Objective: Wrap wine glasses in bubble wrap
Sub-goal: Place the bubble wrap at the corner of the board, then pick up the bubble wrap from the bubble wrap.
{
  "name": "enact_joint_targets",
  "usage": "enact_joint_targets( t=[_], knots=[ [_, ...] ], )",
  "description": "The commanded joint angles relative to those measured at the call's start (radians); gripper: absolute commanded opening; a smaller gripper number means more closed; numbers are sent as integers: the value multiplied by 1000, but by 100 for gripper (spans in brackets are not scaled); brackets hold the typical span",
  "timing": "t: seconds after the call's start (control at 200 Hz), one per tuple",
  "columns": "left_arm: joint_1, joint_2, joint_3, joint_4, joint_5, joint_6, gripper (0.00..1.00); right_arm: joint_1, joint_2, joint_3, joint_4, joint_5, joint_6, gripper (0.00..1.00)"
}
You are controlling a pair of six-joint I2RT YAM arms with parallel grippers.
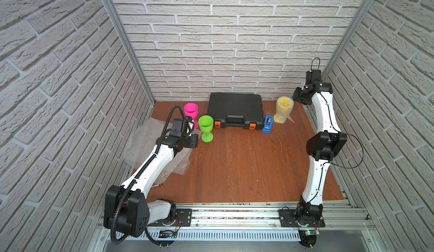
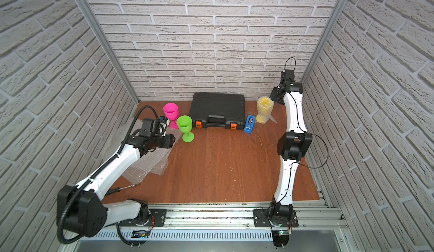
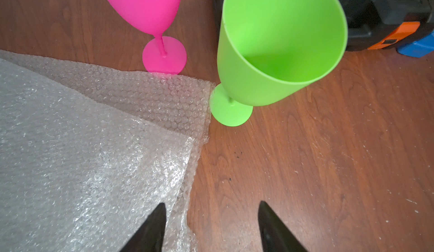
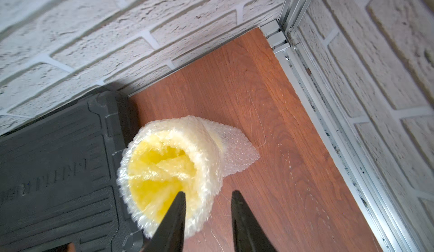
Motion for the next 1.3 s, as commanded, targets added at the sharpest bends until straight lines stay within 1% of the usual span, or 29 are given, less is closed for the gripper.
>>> enact_joint_targets(
  t=[0.0, 0.12, 0.135, 0.21, 0.32, 0.395, 0.51, 0.57, 0.66, 0.805, 1.0, 1.175, 1.25, 1.295],
  knots=[
    [7, -11, 40, -10, 15, -11, 60, 11, -128, -53, -6, -66, -25, 33],
    [4, 6, 66, -49, 22, -35, 59, 57, -245, -247, 52, -113, -27, 33],
    [3, 11, 68, -52, 23, -40, 59, 65, -282, -273, 61, -117, -28, 33],
    [-3, 30, 74, -79, 23, -59, 58, 103, -363, -405, 106, -141, -23, 33],
    [-18, 75, 95, -151, 17, -73, 57, 164, -469, -599, 178, -181, -4, 32],
    [-26, 116, 106, -213, -29, -102, 53, 212, -526, -708, 214, -190, 4, 32],
    [-26, 178, 103, -270, -108, -152, 48, 269, -584, -829, 245, -206, 17, 32],
    [-19, 209, 93, -288, -156, -170, 47, 288, -601, -866, 254, -209, 24, 31],
    [5, 243, 62, -283, -180, -182, 45, 308, -617, -902, 259, -216, 27, 31],
    [35, 305, 50, -285, -236, -168, 45, 327, -619, -912, 236, -226, 25, 30],
    [67, 393, 88, -297, -240, -174, 47, 338, -611, -916, 226, -230, 23, 30],
    [76, 458, 109, -277, -255, -180, 49, 341, -605, -919, 218, -217, 21, 29],
    [81, 478, 120, -271, -258, -179, 46, 342, -605, -915, 207, -212, 15, 29],
    [87, 479, 122, -266, -263, -180, 40, 341, -608, -914, 200, -209, 12, 28]
  ],
)
